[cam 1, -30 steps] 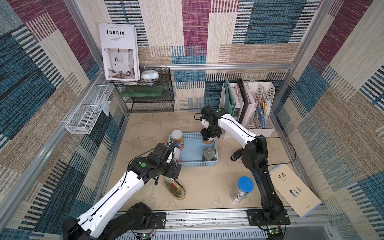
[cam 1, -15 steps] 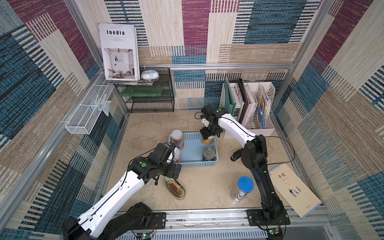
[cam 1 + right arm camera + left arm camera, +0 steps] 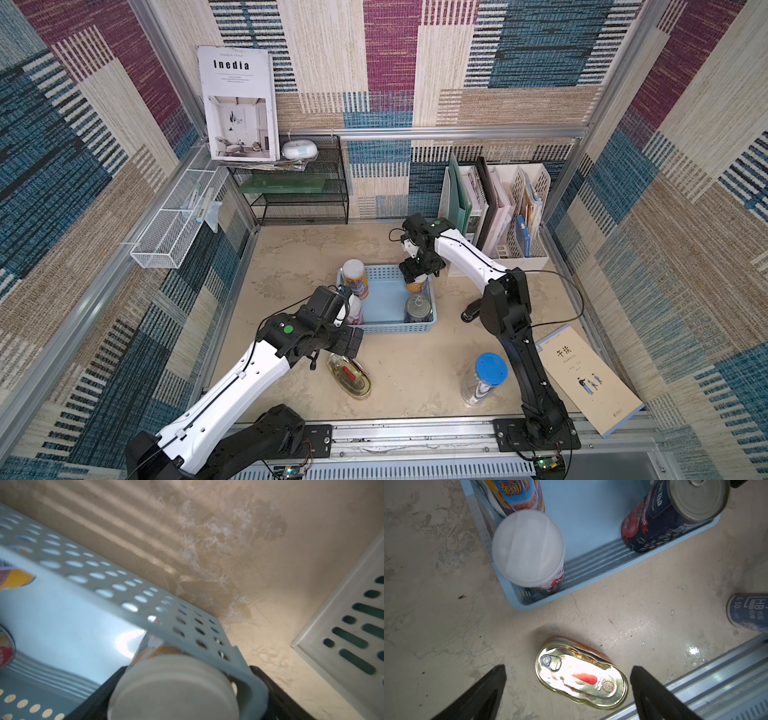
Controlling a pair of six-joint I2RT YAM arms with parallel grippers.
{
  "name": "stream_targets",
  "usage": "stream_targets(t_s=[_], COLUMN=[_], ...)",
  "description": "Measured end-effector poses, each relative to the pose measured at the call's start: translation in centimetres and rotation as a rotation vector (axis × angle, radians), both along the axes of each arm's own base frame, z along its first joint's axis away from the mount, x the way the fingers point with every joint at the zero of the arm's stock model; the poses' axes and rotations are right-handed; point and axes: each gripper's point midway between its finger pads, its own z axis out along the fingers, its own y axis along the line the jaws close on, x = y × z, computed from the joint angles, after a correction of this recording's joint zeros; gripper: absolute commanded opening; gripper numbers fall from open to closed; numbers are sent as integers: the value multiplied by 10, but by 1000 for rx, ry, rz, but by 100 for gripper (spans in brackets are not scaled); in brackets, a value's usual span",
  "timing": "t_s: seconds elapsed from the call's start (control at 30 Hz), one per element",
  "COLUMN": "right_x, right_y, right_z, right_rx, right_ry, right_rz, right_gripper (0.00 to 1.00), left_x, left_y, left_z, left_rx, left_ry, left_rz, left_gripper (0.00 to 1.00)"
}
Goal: Put the canned food in the basket
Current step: Place the canned food in the basket, then pick up the canned food from the center of the board.
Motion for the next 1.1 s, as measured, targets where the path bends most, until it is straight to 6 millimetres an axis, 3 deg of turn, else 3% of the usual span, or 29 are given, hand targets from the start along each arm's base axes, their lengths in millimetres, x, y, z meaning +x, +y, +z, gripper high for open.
stream_targets(t_s=[0.1, 0.3, 0.5, 0.73, 0.83, 0.93, 1.1], right_x=[-6, -5, 0, -15, -40, -83, -156], right_y=[1, 3, 13, 31, 45, 64, 70], right_z=[-7, 5, 59, 133, 163, 180, 155], right_rx=[3, 20, 122, 250, 273, 274, 225], right_ry=[34, 17, -77, -194, -247, -279, -255], right_rz=[6, 11, 19, 70, 121, 201, 281], right_gripper=[94, 99, 99, 99, 99, 99, 99], left_x=[0, 0, 0, -2, -3, -2, 0], left_y=[0, 0, 0, 1, 4, 10, 24], left_z=[-1, -1, -1, 4, 9, 14, 30], left_rx=[1, 2, 2, -11, -18, -15, -1], left_ry=[3, 4, 3, -18, -46, -80, -167], left_rz=[-1, 0, 0, 4, 11, 32, 84], left_gripper=[98, 98, 99, 99, 99, 99, 99])
